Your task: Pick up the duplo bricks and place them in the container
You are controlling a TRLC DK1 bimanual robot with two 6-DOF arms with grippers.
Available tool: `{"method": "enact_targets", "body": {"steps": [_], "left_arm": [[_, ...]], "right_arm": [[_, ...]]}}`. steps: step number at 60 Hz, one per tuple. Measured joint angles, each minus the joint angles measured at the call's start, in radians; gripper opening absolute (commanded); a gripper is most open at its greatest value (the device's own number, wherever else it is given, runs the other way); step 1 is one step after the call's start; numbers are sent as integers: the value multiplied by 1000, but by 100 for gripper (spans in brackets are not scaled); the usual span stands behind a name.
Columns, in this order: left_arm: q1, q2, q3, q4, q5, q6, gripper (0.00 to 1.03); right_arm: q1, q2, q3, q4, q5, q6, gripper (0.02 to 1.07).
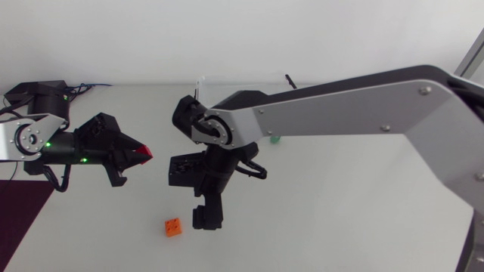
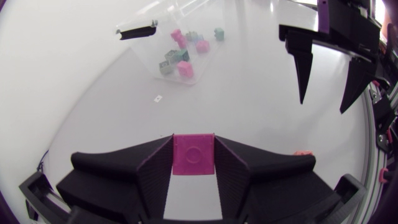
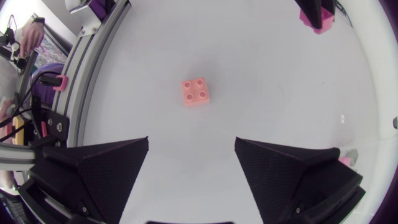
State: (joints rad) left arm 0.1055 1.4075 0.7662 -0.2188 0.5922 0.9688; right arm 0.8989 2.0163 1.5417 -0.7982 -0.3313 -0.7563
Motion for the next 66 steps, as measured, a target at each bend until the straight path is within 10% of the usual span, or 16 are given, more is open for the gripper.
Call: {"method": "enact_targets", "body": {"steps": [36,44,54,66], "left_arm": [[177,-93,-33,122,193,-238,6],[198,-115,-34,142,212,-277,6],[241,-137,-34,177,241,-333,6],[246,-141,-34,225,241,-399,6]], "right_arm": [[116,273,317,-138,114,16,94],[136,320,372,-150,142,20,81],[154,369,404,-153,153,31,17],[148,367,401,-152,153,47,15]]}}
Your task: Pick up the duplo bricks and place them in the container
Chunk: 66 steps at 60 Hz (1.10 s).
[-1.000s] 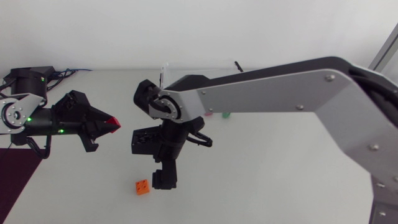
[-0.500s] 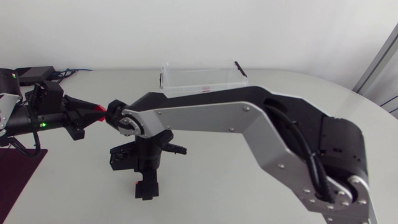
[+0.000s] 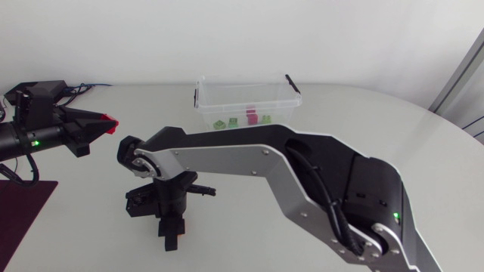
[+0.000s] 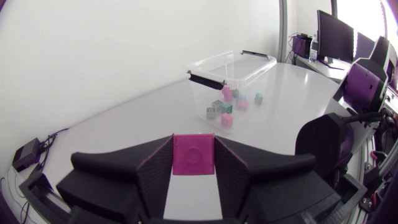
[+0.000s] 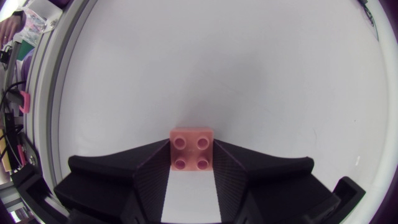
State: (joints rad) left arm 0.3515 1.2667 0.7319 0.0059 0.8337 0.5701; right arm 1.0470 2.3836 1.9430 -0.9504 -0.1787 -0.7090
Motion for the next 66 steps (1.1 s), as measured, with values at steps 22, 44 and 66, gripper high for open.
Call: {"method": "enact_targets", "body": {"steps": [22,44,66], "left_arm": [[-169,35,90,175,-66,-253,8],[-462,339,389,269,-286,-421,9],[-563,584,658,269,-369,-447,36]], "right_arm": [[-137,-280,-202,64,-8,51,15],[-391,-537,-344,145,-31,109,15],[-553,-611,-306,241,-34,221,15]]}}
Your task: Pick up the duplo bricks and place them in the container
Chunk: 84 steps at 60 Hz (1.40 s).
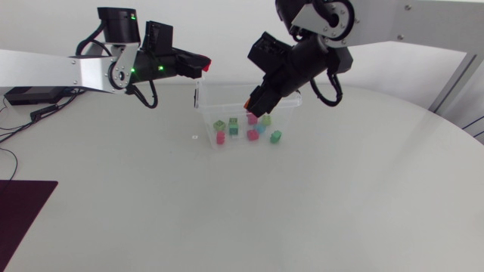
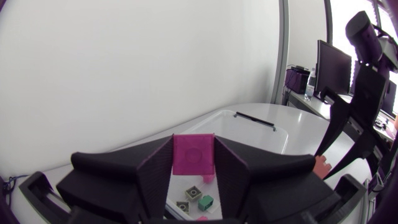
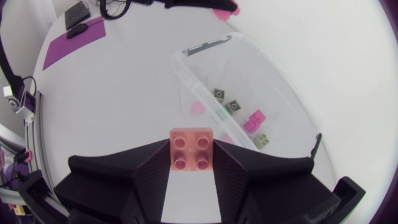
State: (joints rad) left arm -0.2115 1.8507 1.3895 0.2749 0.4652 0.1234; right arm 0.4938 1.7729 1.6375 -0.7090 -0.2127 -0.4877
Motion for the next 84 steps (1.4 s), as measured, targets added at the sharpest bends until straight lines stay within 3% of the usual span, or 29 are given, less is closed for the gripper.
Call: {"method": "enact_targets", "body": {"steps": [6,7,10,24,40,45,51,55,66,72,84], "left_arm": [[-21,66,68,-25,-4,1,78],[-24,75,79,-34,-9,5,90],[-40,111,120,-93,-41,23,99],[-65,144,163,-286,-64,65,99],[-57,4,97,-403,-221,91,99],[-50,-63,45,-409,-249,95,99],[-43,-147,-20,-412,-291,95,99],[-42,-197,-58,-413,-314,95,99],[-42,-368,-195,-407,-386,98,99],[-42,-466,-278,-390,-445,113,99],[-25,-599,-392,-365,-448,105,99]], "right_arm": [[-32,2,43,36,0,38,15],[-36,3,51,43,0,45,15],[-57,11,84,73,1,64,15],[-131,106,183,179,8,137,15],[-162,257,293,219,20,167,16],[-167,309,348,220,31,175,35],[-167,357,385,220,56,179,81],[-166,380,392,220,69,182,102],[-160,370,344,270,98,198,103],[-159,282,215,334,129,201,103],[-161,45,-28,455,211,201,103]]}}
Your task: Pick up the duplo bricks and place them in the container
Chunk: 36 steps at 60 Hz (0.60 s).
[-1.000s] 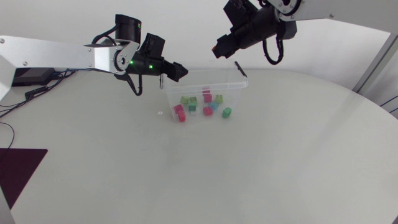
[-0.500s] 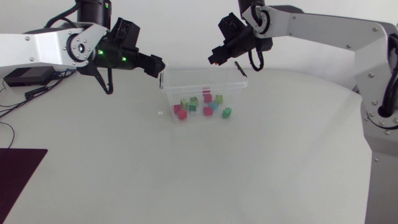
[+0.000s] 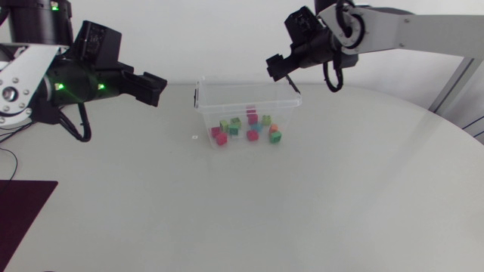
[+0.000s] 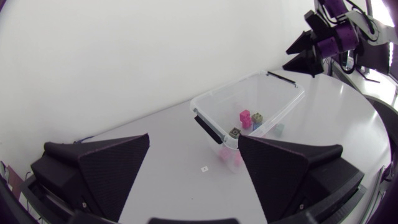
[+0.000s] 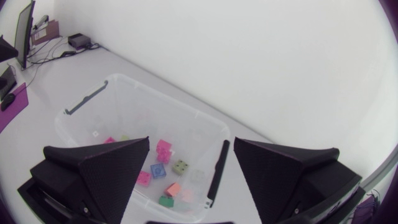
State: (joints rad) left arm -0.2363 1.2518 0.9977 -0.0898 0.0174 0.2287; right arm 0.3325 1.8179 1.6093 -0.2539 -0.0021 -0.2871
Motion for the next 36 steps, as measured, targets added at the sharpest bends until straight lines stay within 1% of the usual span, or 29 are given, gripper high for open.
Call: {"method": "enact_targets", "body": {"steps": [2,3,7,12,27,36], "left_arm": [[7,-23,-24,15,0,-7,99],[16,-54,-57,31,-2,-18,99],[25,-99,-105,65,-21,-24,99],[27,-153,-159,84,-50,-27,99],[40,-294,-275,112,-84,-30,99],[48,-383,-329,111,-105,-30,99]], "right_arm": [[-1,-48,-41,21,10,0,103],[-1,-99,-87,53,20,0,103],[-6,-182,-161,98,31,0,103],[-19,-280,-258,116,46,-2,103],[-105,-498,-530,163,64,-32,103],[-162,-628,-661,175,76,-35,103]]}}
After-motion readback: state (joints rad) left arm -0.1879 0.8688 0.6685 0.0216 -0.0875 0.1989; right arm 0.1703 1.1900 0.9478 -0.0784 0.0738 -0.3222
